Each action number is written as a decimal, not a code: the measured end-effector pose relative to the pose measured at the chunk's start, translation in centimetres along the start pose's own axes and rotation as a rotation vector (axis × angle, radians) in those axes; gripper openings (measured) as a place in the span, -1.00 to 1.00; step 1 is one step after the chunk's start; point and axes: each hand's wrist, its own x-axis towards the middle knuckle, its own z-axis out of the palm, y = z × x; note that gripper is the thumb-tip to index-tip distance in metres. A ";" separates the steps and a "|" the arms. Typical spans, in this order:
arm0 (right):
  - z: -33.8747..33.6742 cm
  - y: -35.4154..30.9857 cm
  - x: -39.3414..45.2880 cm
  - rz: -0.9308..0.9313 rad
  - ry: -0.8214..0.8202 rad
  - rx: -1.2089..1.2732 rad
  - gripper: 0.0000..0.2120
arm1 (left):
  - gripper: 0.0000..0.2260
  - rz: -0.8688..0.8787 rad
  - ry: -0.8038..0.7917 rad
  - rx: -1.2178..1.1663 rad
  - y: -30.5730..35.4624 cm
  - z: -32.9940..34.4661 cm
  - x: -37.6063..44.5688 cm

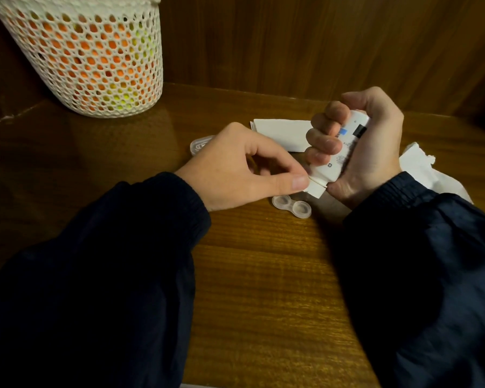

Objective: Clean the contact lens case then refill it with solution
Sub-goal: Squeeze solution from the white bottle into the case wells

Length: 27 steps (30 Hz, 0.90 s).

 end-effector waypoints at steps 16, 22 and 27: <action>0.0 0.0 0.0 -0.008 -0.023 -0.016 -0.61 | -0.91 0.003 0.002 -0.005 -0.1 -0.1 0.0; 0.0 0.0 0.0 -0.013 -0.028 -0.030 -0.62 | -0.91 0.003 0.005 -0.013 0.1 0.0 -0.1; 0.0 0.0 0.0 -0.014 -0.038 -0.028 -0.62 | -0.91 -0.011 0.006 -0.014 0.3 0.0 -0.1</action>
